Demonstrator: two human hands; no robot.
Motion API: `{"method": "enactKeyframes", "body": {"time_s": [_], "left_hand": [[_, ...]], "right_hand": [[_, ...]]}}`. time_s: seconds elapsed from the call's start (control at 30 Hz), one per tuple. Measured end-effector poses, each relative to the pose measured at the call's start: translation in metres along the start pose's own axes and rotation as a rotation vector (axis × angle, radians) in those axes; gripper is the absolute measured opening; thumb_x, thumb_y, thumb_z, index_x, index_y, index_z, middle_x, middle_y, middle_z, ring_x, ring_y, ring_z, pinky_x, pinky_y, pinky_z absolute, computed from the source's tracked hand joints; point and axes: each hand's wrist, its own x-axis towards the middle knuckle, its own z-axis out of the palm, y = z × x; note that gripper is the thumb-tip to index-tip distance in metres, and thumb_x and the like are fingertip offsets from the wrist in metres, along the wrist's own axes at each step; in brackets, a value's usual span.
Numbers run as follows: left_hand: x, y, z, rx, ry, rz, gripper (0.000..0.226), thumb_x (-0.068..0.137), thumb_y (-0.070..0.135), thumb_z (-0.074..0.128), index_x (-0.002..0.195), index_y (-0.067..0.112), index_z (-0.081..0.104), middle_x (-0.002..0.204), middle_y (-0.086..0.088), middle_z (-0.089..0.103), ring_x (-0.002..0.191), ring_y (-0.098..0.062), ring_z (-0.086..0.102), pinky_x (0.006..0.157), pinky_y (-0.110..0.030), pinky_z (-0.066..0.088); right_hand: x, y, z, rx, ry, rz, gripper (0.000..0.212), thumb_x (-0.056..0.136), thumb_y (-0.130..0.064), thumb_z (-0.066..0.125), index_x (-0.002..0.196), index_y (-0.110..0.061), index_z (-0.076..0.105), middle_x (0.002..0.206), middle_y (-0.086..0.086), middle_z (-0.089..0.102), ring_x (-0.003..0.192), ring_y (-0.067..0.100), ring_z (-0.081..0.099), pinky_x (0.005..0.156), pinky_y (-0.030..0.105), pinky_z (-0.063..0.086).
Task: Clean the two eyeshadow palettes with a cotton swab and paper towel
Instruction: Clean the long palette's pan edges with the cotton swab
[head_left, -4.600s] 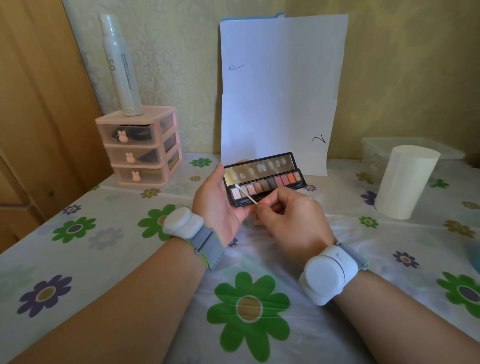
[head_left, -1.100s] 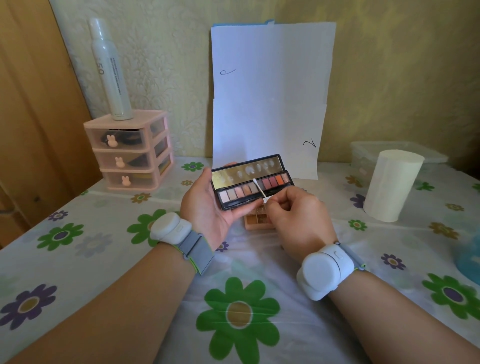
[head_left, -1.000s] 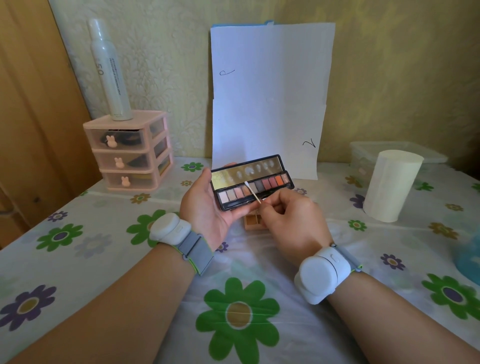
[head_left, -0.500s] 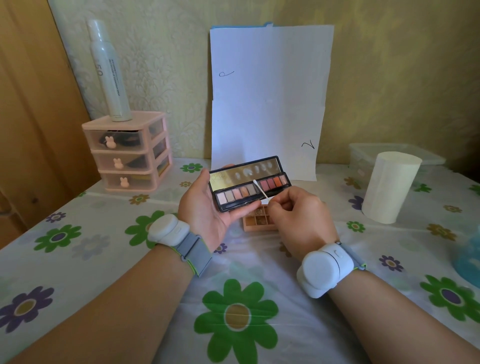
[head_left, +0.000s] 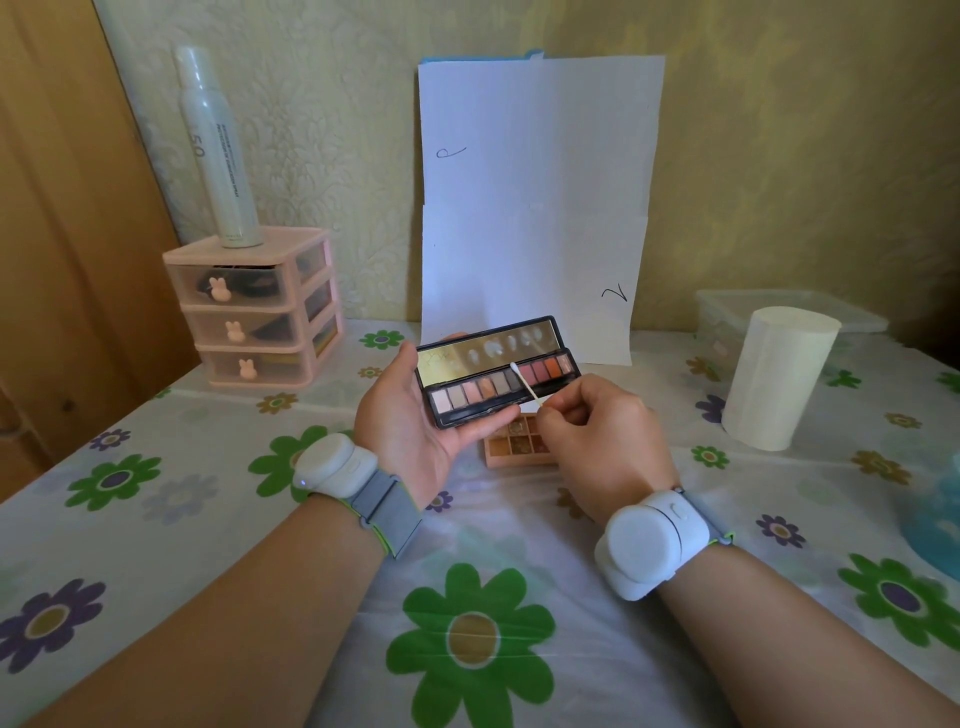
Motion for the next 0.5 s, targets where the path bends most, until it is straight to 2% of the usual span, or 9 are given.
{"method": "enactKeyframes", "body": {"time_s": [0.23, 0.4, 0.5], "left_hand": [[0.0005, 0.0008, -0.0008, 0.014, -0.008, 0.014, 0.052, 0.107, 0.043, 0.040, 0.136, 0.004, 0.059, 0.123, -0.023, 0.071, 0.098, -0.045, 0.072, 0.062, -0.060, 0.061], [0.0010, 0.0013, -0.0017, -0.002, -0.020, 0.033, 0.047, 0.108, 0.043, 0.040, 0.125, 0.006, 0.063, 0.104, -0.019, 0.078, 0.084, -0.043, 0.076, 0.063, -0.062, 0.061], [0.0023, 0.0009, -0.0014, -0.001, -0.019, 0.049, 0.045, 0.108, 0.043, 0.039, 0.122, 0.007, 0.064, 0.095, -0.016, 0.079, 0.078, -0.040, 0.077, 0.062, -0.061, 0.061]], "right_hand": [[0.0008, -0.0003, -0.0009, -0.006, -0.008, 0.020, 0.009, 0.085, -0.023, 0.061, 0.078, -0.024, 0.067, 0.066, -0.009, 0.065, 0.070, 0.008, 0.060, 0.060, 0.025, 0.046], [0.0007, 0.0007, -0.0018, 0.003, -0.004, 0.035, 0.009, 0.086, -0.024, 0.061, 0.078, -0.024, 0.066, 0.068, -0.009, 0.066, 0.073, 0.010, 0.061, 0.064, 0.028, 0.050], [-0.0023, -0.0012, 0.0016, 0.018, -0.047, -0.009, 0.009, 0.086, -0.025, 0.062, 0.078, -0.024, 0.066, 0.068, -0.009, 0.065, 0.071, 0.007, 0.060, 0.062, 0.025, 0.047]]}}
